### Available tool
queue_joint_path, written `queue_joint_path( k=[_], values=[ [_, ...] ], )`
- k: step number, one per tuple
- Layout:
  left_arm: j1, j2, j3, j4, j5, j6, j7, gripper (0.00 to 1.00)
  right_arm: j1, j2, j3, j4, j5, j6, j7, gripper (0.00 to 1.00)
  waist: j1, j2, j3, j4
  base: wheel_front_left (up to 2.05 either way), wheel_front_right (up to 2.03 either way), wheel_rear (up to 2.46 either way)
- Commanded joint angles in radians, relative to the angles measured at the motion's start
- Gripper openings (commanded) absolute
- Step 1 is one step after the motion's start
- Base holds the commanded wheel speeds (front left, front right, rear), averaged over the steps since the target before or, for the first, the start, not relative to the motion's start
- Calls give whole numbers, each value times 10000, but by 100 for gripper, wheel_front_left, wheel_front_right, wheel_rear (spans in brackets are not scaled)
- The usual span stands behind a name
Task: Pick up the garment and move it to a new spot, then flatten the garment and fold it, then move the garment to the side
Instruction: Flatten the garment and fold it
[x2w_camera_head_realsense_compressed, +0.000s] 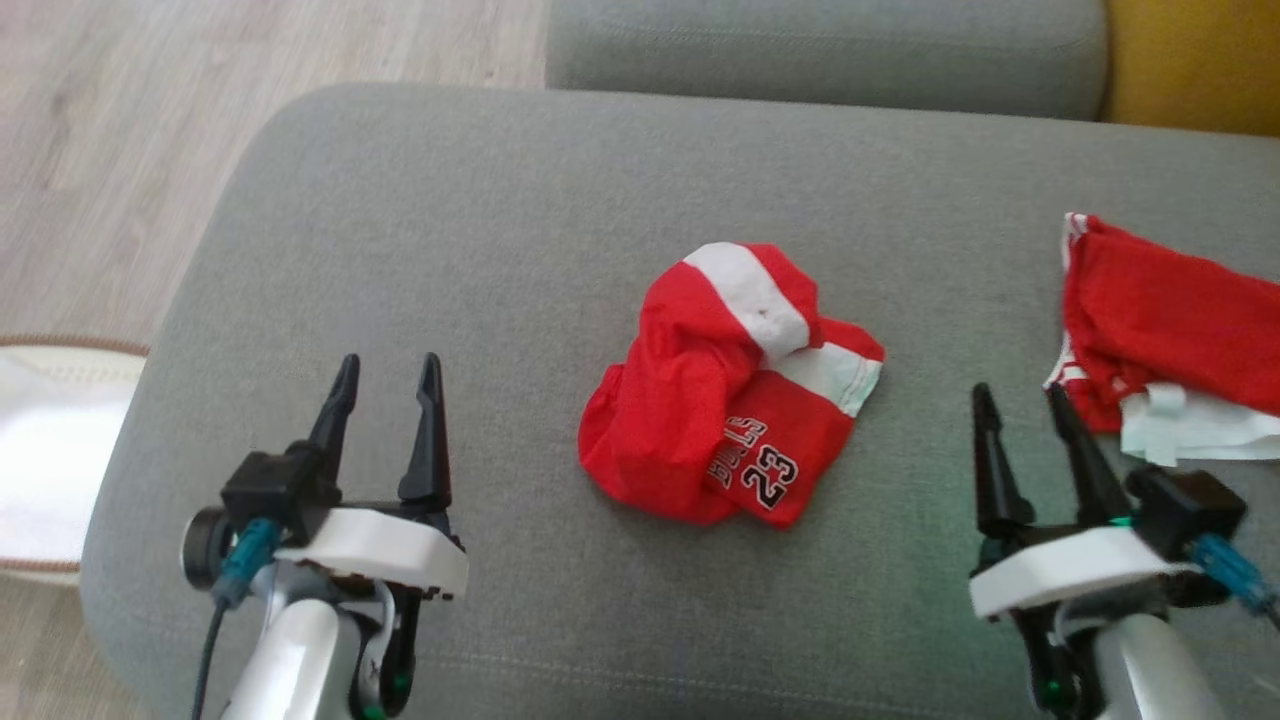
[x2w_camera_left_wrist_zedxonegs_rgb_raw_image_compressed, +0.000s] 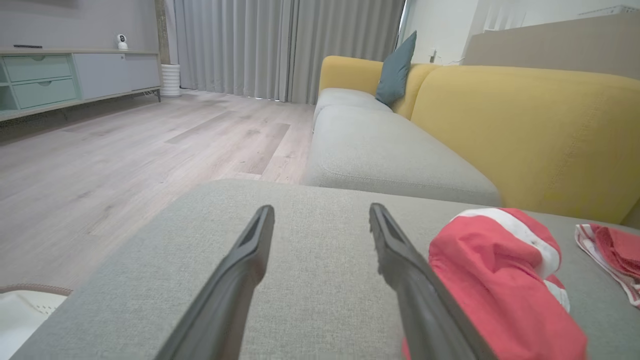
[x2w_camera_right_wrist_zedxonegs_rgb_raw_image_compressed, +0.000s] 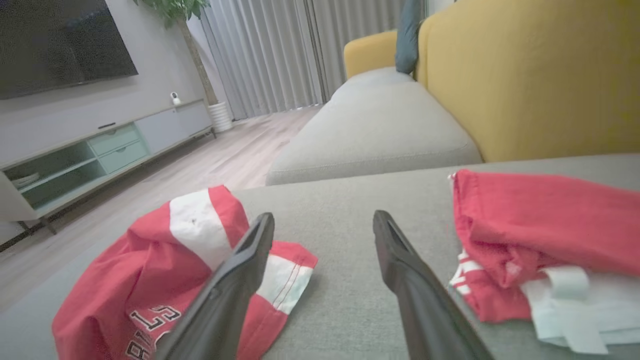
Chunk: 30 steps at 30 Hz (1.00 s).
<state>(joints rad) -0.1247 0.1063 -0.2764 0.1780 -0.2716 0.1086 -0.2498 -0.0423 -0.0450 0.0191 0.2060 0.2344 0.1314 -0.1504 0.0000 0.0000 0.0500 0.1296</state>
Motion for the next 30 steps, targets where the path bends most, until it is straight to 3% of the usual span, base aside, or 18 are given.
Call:
queue_joint_path(
  k=[1,10,15,27,28,29,30],
  values=[
    [-447,-9,390,-215,135,-91,-120,100,-660,-52,371,-36,252,-7,52,100,0,0,208,181,0,0,0],
    [-666,-198,565,-23,385,-407,-120,100,-2157,-52,1039,2704,1743,-7,387,100,0,0,794,691,0,0,0],
    [-775,-290,580,53,459,-526,-120,100,-2867,-52,1185,4022,2004,-7,404,100,0,0,960,912,0,0,0],
    [-831,-449,750,173,628,-682,-120,100,-4397,-52,1603,6703,2739,-7,-455,100,0,0,1177,1171,0,0,0],
    [-826,-456,768,184,643,-684,-120,100,-4484,-52,1701,6832,2755,-7,-527,35,0,0,1162,1155,0,0,0],
    [-816,-463,793,198,656,-684,-120,100,-4556,-52,1808,6943,2733,-7,-603,0,0,0,1131,1123,0,0,0],
    [-799,-469,820,210,669,-680,-120,100,-4605,-52,1918,7029,2726,-7,-668,0,0,0,1093,1079,0,0,0]
  ],
)
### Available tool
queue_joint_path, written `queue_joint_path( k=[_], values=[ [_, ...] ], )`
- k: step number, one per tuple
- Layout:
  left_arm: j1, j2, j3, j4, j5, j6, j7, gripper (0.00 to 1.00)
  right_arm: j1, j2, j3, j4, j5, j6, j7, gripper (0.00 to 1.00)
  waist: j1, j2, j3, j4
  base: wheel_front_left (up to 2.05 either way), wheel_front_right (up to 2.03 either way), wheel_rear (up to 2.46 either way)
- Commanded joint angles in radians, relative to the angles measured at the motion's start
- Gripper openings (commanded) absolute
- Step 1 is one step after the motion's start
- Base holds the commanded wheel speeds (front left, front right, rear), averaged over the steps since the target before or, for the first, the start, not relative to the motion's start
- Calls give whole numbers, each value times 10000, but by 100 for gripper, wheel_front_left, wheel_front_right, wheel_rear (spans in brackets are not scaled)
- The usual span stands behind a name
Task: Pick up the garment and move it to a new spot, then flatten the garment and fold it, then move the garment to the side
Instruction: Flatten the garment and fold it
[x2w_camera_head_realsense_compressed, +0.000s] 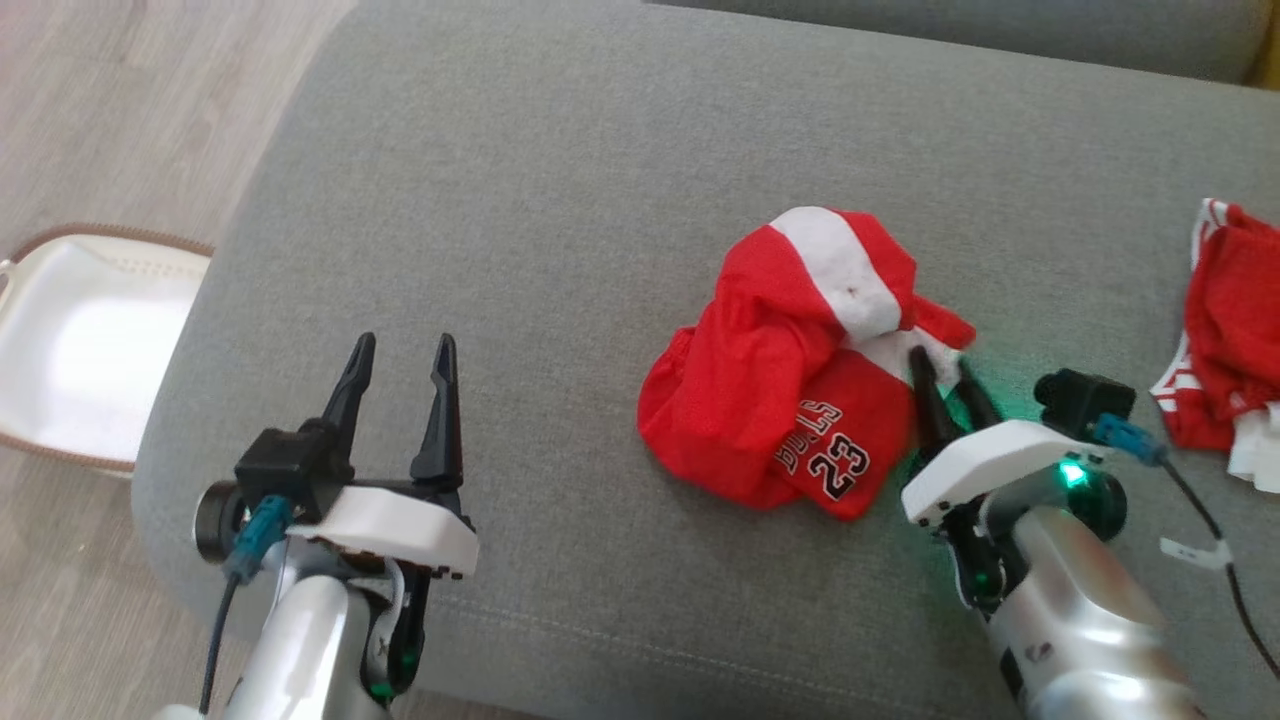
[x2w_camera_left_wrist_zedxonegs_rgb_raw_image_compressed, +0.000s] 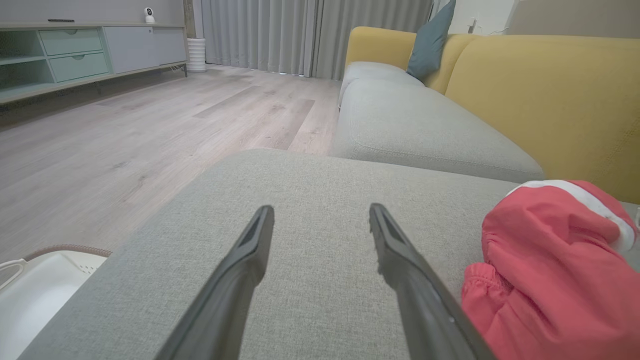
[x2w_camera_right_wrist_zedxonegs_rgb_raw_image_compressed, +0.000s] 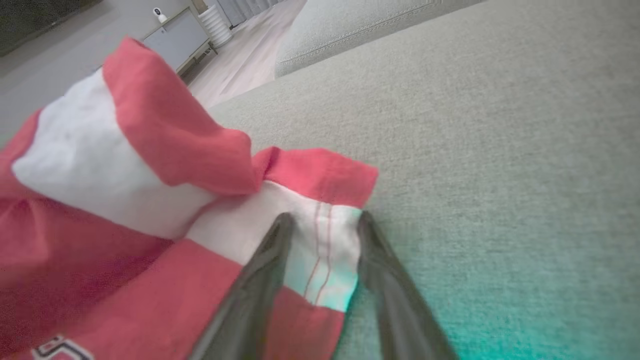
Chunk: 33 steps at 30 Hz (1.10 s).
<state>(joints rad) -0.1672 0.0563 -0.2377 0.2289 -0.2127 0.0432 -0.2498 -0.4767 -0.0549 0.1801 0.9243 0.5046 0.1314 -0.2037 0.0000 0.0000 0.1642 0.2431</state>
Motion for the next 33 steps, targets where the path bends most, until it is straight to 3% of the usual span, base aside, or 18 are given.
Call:
queue_joint_path(
  k=[1,9,15,24,28,33],
  values=[
    [-353,27,460,-289,94,-21,-120,100,-293,47,405,-88,16,-7,-199,0,0,0,-93,-111,0,0,0],
    [-116,-3,639,-235,196,-47,-120,100,-80,47,716,-294,-459,-7,-528,0,0,0,-716,-819,0,0,0],
    [183,-21,768,-306,247,30,-120,100,570,47,256,-1345,-1809,-7,-571,0,0,0,-1305,-1476,0,0,0],
    [391,-44,709,-419,243,107,-120,100,984,30,-1587,-4354,-4708,-7,137,0,0,0,-1722,-1932,0,0,0],
    [376,-51,631,-466,205,138,-120,100,2132,42,-1340,-6197,-4779,-7,910,0,0,0,-1664,-1929,0,0,0],
    [333,-54,601,-451,156,125,-120,100,3588,44,-971,-7259,-4155,-7,1407,0,0,0,-1545,-1980,0,0,0]
  ],
)
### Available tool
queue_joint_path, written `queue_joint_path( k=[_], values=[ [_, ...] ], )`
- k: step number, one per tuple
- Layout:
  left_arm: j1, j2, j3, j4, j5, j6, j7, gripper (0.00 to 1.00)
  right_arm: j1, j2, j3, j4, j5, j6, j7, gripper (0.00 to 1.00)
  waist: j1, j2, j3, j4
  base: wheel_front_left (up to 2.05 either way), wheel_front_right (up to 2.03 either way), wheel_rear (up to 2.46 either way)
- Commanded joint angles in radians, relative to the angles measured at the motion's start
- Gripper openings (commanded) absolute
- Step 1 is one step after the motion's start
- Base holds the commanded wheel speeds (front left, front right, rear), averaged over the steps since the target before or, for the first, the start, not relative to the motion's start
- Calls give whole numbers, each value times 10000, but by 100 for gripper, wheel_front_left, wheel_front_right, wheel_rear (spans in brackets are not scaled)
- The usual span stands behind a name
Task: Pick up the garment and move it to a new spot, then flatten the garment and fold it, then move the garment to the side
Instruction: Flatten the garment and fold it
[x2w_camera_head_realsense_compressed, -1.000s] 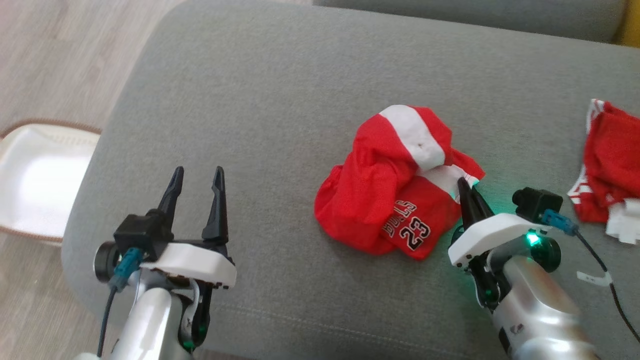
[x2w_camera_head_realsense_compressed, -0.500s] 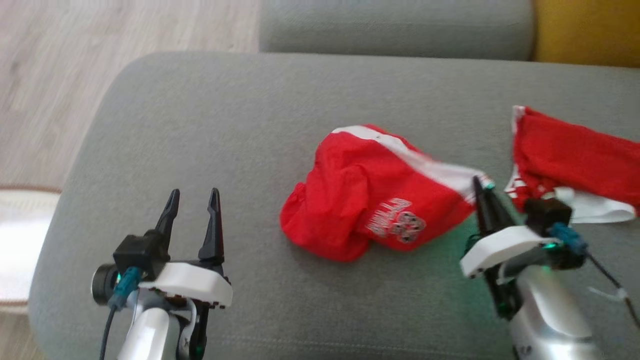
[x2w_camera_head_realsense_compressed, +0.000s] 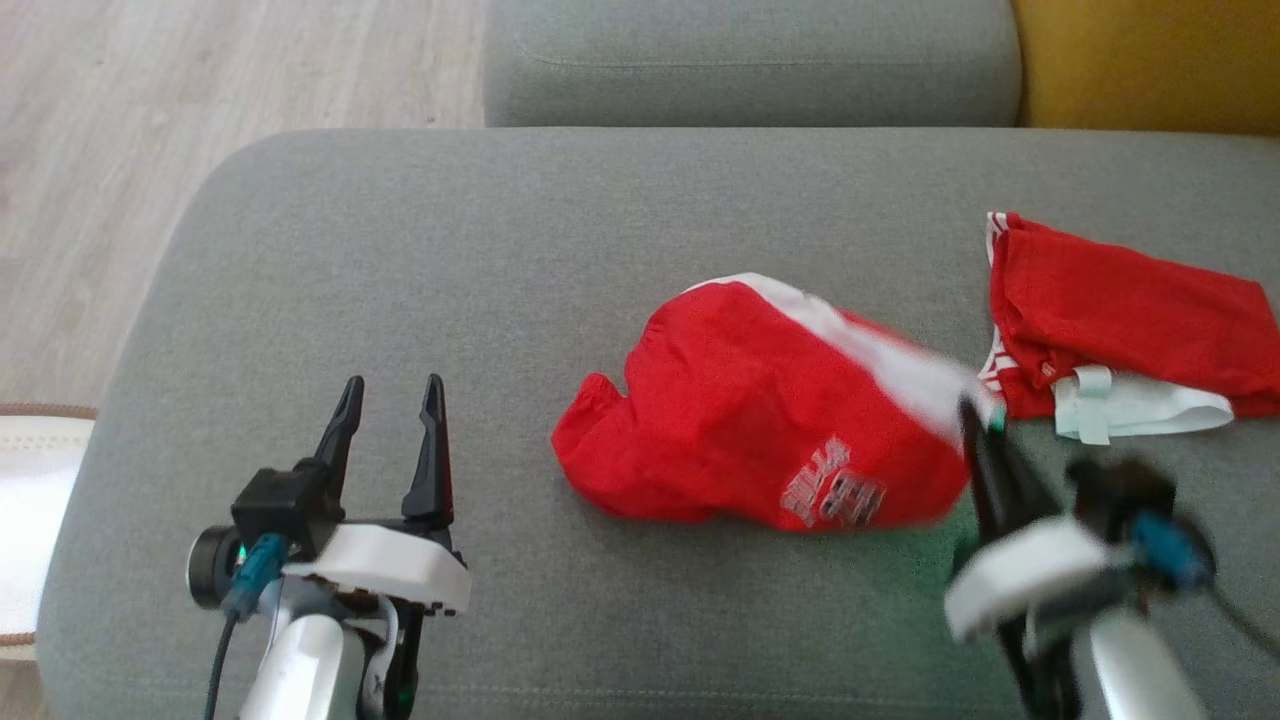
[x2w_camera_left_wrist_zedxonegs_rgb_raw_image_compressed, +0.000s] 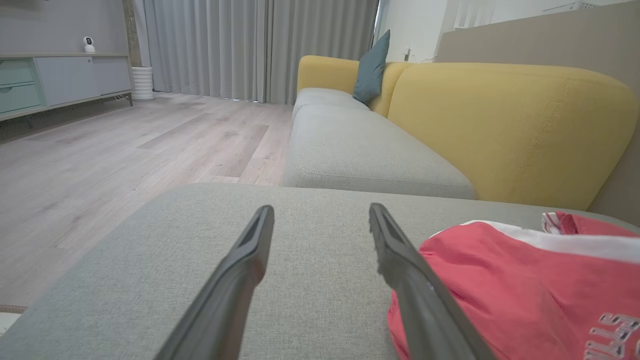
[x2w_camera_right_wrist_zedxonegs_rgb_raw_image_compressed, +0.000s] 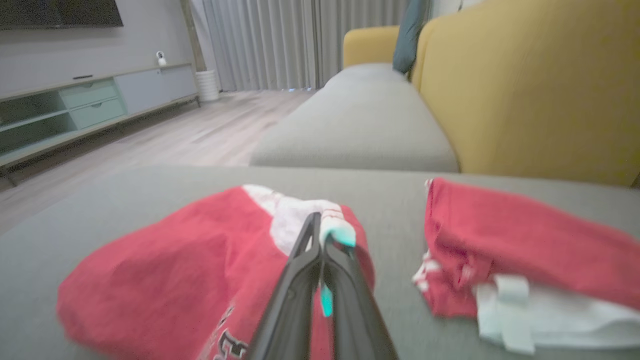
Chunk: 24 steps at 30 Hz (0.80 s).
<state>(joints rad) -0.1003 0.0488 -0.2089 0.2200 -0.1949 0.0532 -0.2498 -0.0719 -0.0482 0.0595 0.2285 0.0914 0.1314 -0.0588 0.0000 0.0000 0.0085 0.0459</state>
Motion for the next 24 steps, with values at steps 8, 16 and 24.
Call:
queue_joint_path(
  k=[8,16,24],
  values=[
    [-446,18,360,-274,19,13,-120,100,1249,-22,548,-474,675,-7,260,0,0,0,124,-250,0,0,0],
    [-458,16,349,-216,37,-11,-120,100,1173,-21,136,-223,843,-7,-12,100,0,0,120,-368,0,0,0],
    [-474,15,296,-151,8,-16,-120,100,910,-21,-613,-1185,954,-7,-475,100,0,0,61,-294,0,0,0]
  ],
)
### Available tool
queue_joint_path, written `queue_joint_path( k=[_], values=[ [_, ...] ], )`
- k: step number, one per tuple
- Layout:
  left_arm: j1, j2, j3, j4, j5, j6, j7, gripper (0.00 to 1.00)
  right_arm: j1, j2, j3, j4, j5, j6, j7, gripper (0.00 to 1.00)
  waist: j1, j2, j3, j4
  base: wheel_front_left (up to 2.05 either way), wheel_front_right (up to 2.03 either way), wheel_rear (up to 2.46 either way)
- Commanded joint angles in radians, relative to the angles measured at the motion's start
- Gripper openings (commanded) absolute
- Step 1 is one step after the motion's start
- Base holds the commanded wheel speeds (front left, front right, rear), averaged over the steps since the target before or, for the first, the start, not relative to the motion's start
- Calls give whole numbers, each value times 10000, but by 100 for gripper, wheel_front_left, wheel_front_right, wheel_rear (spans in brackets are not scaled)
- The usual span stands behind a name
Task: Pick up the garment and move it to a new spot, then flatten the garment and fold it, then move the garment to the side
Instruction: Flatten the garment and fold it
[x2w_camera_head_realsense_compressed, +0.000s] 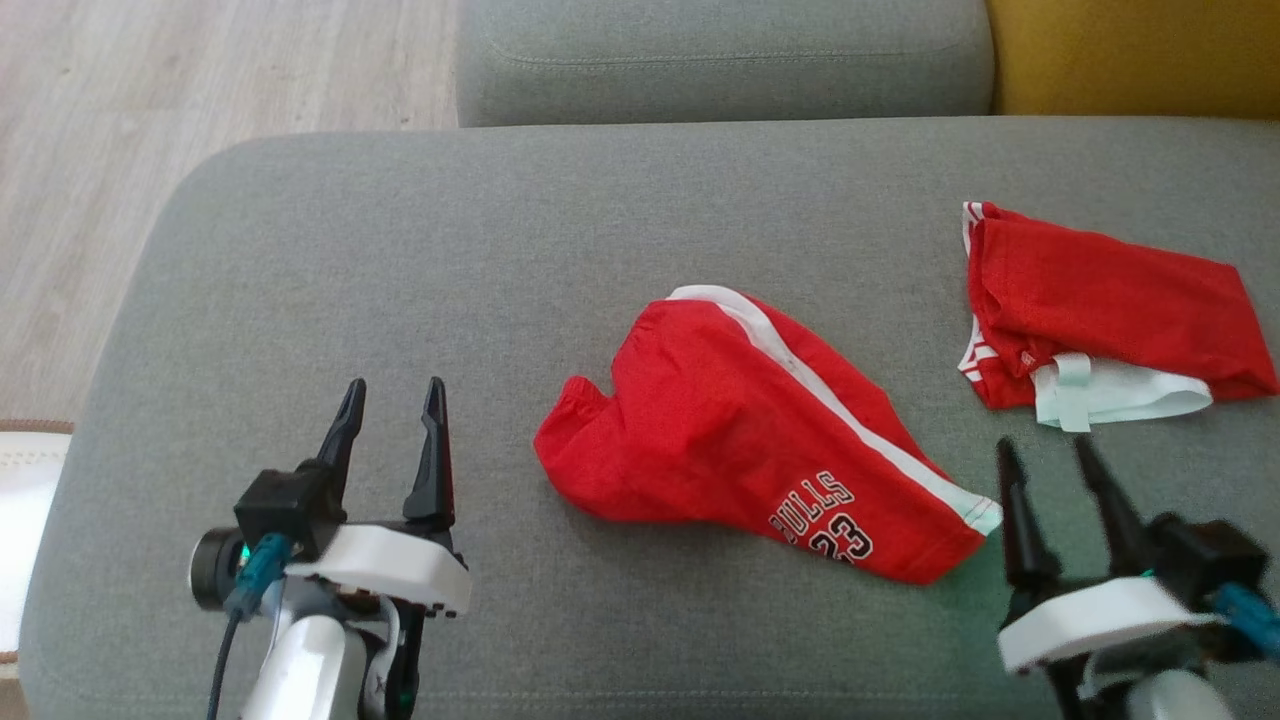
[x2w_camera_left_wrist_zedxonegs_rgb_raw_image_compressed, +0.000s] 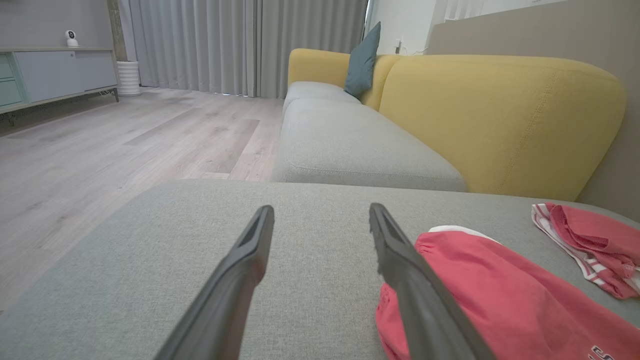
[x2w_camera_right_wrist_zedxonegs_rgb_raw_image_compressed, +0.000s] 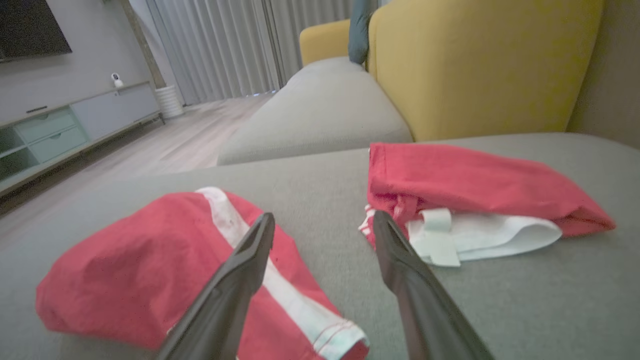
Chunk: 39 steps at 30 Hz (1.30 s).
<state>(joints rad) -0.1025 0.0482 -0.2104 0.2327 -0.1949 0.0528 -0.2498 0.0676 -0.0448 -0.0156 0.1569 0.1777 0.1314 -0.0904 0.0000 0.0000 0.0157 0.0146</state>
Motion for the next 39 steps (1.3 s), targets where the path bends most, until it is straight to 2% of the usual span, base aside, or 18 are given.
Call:
queue_joint_path(
  k=[1,9,18,24,32,39],
  values=[
    [-455,21,309,-275,6,-10,-120,100,-509,-55,70,-631,129,-7,-201,100,0,0,-21,36,0,0,0],
    [-517,21,164,-358,-92,21,-120,100,-856,-55,234,-1495,372,-7,-152,100,0,0,33,370,0,0,0],
    [-792,21,-262,-412,-274,14,-120,100,-2515,-55,889,-585,487,-7,926,100,0,0,564,1338,0,0,0],
    [-1094,20,-635,-339,-468,14,-120,100,-4591,-66,1213,1478,416,-7,2307,100,0,0,1133,2190,0,0,0],
    [-1428,20,-1077,-299,-737,99,-120,100,-6520,-1102,1660,4435,772,-7,3348,100,0,0,1639,3080,0,0,0],
    [-1519,20,-1231,-271,-849,171,-120,100,-7317,-1680,2390,5854,1558,-7,3638,100,0,0,1799,3359,0,0,0]
  ],
)
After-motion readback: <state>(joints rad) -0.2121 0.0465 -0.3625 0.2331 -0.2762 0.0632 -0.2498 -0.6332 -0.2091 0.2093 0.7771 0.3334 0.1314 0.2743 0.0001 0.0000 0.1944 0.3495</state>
